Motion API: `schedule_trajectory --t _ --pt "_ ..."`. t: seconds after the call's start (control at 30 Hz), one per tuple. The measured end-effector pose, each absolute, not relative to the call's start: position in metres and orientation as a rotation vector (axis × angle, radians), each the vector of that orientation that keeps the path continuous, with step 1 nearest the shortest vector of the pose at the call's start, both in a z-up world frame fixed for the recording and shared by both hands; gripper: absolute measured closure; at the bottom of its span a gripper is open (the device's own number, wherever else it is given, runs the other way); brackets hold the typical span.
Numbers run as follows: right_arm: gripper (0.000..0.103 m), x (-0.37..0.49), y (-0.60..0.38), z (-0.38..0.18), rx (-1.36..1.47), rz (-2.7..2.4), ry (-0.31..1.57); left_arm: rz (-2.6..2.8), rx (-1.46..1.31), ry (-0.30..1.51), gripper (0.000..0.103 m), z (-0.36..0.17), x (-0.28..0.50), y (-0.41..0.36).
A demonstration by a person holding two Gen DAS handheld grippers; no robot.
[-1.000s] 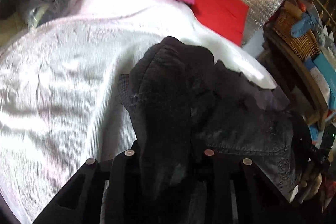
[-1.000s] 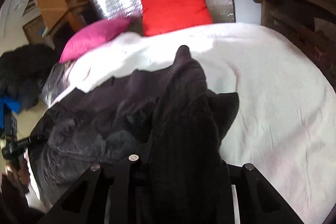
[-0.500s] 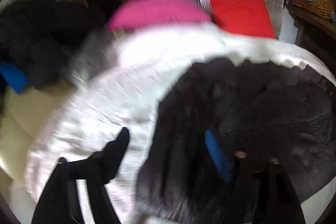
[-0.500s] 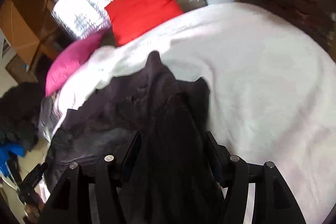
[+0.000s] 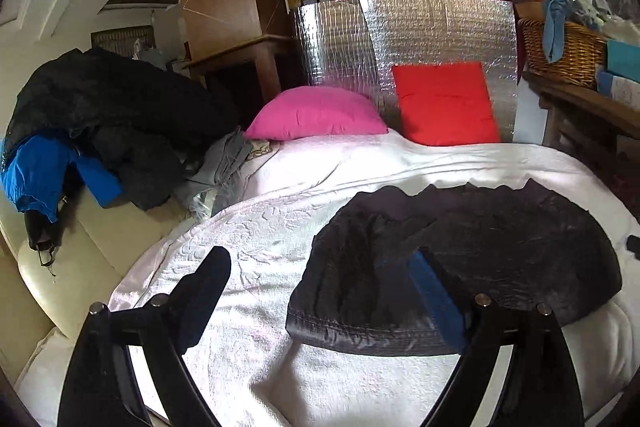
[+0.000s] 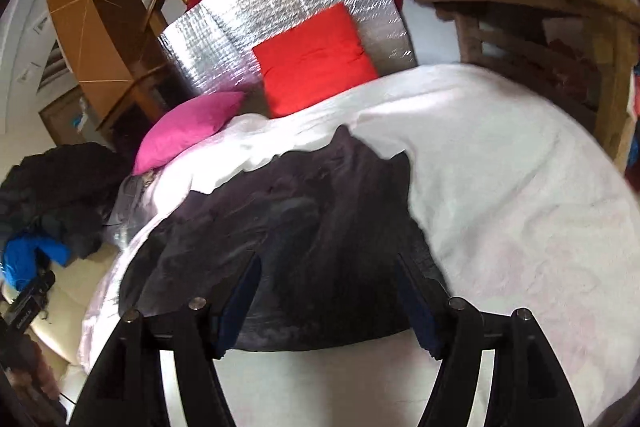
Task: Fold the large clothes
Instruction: 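Lift both grippers away from the folded jacket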
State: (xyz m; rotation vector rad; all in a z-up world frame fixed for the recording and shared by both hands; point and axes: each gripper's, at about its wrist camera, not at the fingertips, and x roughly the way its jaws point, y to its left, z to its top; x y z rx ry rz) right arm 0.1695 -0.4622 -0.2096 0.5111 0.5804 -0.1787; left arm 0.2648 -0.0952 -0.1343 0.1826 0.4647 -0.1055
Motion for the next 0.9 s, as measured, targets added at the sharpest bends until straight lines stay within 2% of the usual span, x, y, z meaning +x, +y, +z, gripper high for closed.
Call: schedule_trajectory --t 0.23,0.47,0.6,0.67,0.77,0.8,0.9 --pt "0.031 0.192 -0.455 -0.223 0.500 -0.158 0.628 -0.102 0.190 0.473 0.012 -0.131 0.260 -0.103" --pt "0.031 0.219 -0.460 -0.237 0.531 -0.148 0.678 -0.091 0.200 0.502 0.012 -0.149 0.282 -0.107" --pt "0.031 0.241 -0.466 -0.264 0.555 -0.187 0.806 -0.096 0.199 0.559 0.011 -0.175 0.306 -0.112" --pt "0.031 0.246 -0.464 -0.271 0.522 -0.189 0.829 -0.120 0.220 0.665 0.010 -0.207 0.330 -0.119" --pt "0.031 0.239 -0.453 -0.260 0.436 -0.202 0.796 -0.112 0.254 0.929 0.010 -0.263 0.366 -0.126" --pt "0.031 0.232 -0.450 -0.256 0.421 -0.208 0.775 -0.106 0.235 0.931 0.011 -0.262 0.366 -0.124" --pt "0.031 0.200 -0.435 -0.232 0.376 -0.229 0.683 -0.110 0.210 0.778 0.011 -0.218 0.335 -0.119"
